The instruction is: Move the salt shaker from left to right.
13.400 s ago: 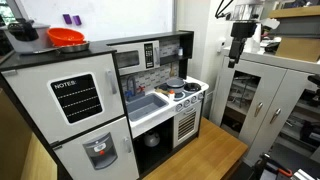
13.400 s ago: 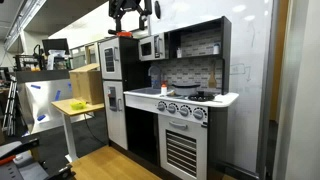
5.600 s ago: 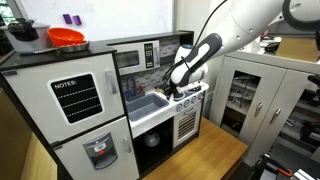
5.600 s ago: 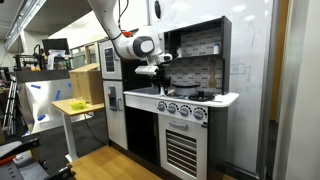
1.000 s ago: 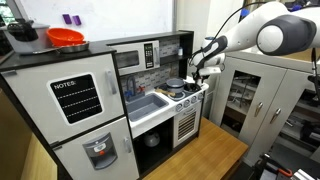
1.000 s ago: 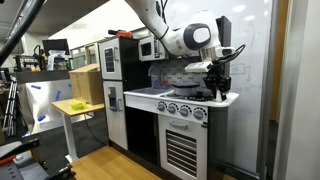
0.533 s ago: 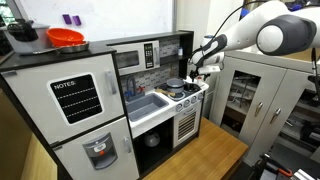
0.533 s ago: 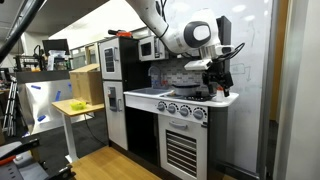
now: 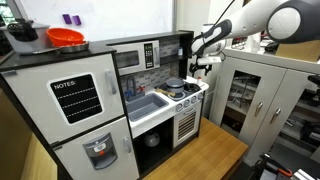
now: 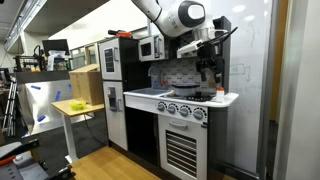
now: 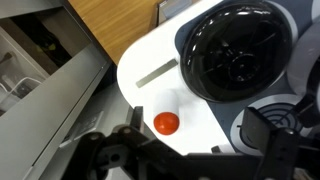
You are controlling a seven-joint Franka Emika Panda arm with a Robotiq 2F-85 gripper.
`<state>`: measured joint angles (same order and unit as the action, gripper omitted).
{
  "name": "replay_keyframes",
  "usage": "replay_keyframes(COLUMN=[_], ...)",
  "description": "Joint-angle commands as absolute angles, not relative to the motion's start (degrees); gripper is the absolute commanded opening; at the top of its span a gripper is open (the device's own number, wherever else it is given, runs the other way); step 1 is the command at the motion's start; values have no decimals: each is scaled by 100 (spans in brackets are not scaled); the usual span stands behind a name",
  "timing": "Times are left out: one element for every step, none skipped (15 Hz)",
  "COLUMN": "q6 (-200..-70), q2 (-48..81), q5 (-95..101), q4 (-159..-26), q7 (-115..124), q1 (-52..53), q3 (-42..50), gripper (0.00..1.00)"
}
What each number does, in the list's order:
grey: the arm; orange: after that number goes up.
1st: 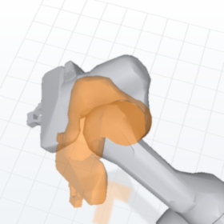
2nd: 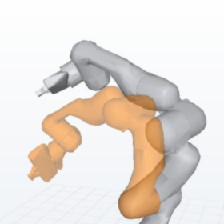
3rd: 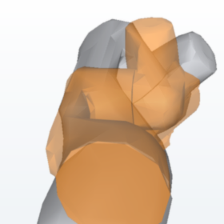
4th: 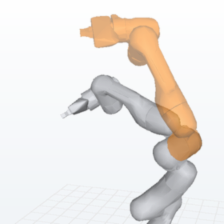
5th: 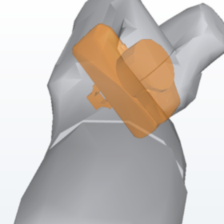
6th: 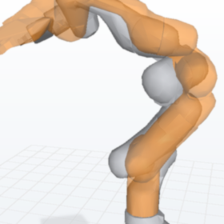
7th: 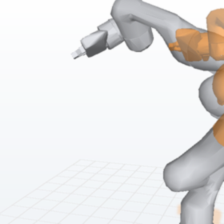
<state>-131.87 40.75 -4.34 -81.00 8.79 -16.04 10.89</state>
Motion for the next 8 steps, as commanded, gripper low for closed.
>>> replay_keyframes(q6=[-12828, -12777, -12740, -12760, -12871, -12945, -13016, -13052], q2=[3481, 3318, 3177, 3009, 2829, 2668, 2510, 2352], q5=[-234, -182, -138, -82, -37, 11, 63, 100], q4=[-8646, -8791, -8916, -9091, -9310, -9502, -9699, -9881], q7=[1263, 1292, 1319, 1349, 1389, 1408, 1441, 1453], q1=[-1387, -1347, -1315, -1267, -1210, -1159, -1102, -1057], q3=[1297, 1310, 1310, 1313, 1309, 1301, 1297, 1290], gripper=[100, 100, 100, 100, 100, 100, 100, 100])
